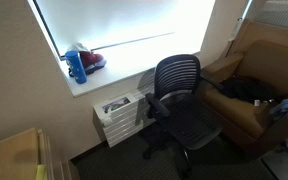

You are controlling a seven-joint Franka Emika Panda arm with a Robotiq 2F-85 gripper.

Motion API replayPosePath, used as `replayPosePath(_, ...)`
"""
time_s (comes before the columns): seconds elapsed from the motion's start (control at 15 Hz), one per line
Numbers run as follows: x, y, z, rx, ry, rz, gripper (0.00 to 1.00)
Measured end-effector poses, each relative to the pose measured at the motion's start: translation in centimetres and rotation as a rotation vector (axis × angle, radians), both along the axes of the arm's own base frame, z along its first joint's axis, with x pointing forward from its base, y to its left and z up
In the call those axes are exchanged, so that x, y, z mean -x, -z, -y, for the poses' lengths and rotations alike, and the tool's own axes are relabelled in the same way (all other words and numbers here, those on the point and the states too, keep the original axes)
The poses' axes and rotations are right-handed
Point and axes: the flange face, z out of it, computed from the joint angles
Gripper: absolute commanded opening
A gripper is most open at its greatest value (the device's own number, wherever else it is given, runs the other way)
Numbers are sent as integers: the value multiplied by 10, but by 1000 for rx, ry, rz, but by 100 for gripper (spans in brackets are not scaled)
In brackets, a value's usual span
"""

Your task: Hang the blue t-shirt on the backrest of the chair

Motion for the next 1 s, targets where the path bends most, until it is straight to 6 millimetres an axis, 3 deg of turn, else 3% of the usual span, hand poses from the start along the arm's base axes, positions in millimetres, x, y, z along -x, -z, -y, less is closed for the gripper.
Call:
replayPosePath(0.2, -2, -1, 0, -1, 11, 15, 100)
replayPosePath(0.27, -9, 0, 2, -13, 55, 58, 100)
replayPosePath(0.4, -33, 21, 23, -26, 163, 123, 100)
replayPosePath(0.53, -56, 54, 63, -27, 279, 146, 100)
replayPosePath(0.67, -66, 87, 113, -15, 396, 160, 100)
replayPosePath(0.87, -63, 135, 188, 9, 574, 131, 100)
replayPosePath(1.0, -61, 151, 214, 9, 635, 105, 100)
